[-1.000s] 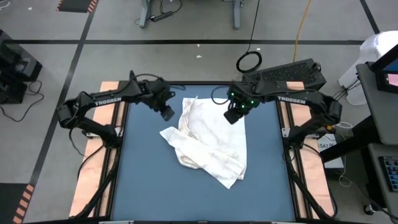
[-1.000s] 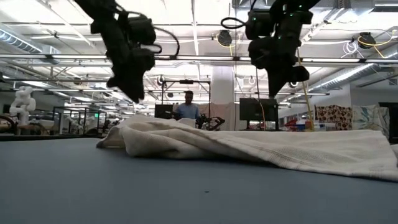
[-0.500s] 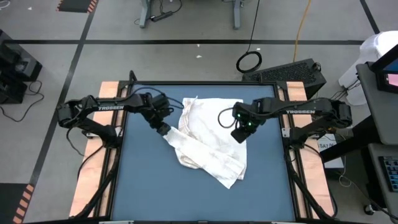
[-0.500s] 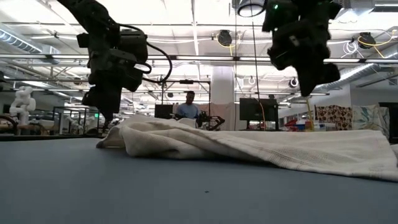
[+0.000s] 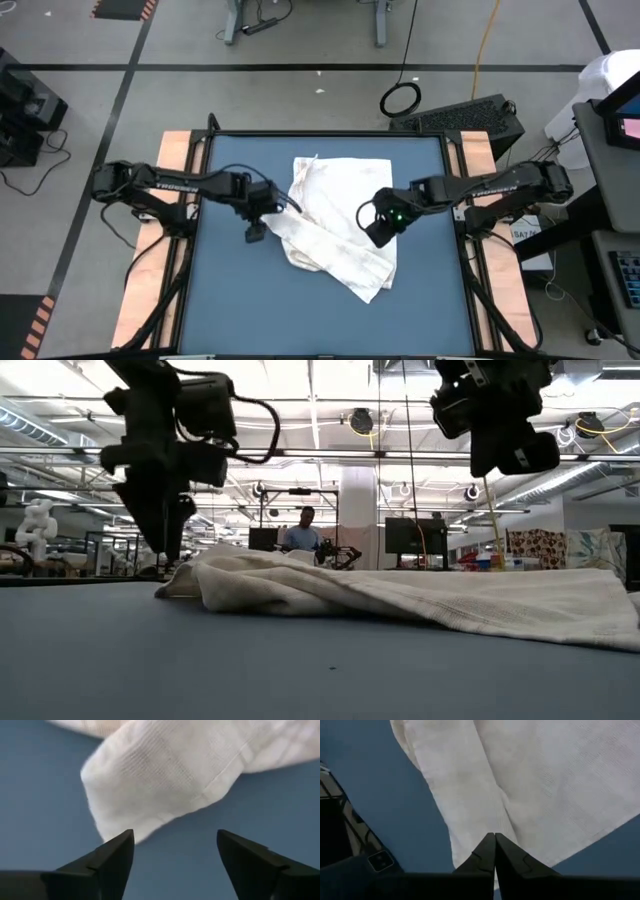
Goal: Roll towel
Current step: Fold the white towel
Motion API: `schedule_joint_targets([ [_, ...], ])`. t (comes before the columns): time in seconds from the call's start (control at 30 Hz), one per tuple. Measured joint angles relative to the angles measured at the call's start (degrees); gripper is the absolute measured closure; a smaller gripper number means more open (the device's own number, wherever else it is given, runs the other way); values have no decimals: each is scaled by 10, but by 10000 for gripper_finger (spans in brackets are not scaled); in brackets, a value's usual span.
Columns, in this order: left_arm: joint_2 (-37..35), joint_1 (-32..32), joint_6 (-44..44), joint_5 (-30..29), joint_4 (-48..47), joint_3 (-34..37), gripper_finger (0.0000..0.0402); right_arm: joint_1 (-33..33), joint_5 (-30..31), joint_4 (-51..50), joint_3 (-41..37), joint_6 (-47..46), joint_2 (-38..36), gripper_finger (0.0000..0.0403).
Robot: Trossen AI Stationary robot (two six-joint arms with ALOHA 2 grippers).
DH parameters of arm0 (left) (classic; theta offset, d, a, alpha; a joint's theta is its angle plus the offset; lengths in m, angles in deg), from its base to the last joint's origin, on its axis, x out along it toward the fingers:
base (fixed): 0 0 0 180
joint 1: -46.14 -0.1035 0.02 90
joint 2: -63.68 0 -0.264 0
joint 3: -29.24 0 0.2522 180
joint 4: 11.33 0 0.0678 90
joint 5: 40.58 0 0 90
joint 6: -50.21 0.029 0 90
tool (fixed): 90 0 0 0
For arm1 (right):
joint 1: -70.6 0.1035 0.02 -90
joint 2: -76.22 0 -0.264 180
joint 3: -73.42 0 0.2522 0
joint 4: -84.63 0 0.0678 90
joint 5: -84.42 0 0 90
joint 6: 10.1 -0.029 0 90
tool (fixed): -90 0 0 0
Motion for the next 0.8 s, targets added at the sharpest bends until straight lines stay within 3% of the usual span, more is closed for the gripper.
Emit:
schedule_joint_targets([
  [0.27,0,52,60,-78,109,44,112,48,15,-10,0,4,0,403],
  [0.5,12,49,63,-81,146,71,120,82,64,-14,0,23,0,403],
  [0.63,24,48,60,-76,148,83,167,93,74,-15,0,34,0,403],
  [0.8,43,48,60,-67,178,99,269,103,79,-17,0,55,0,403],
])
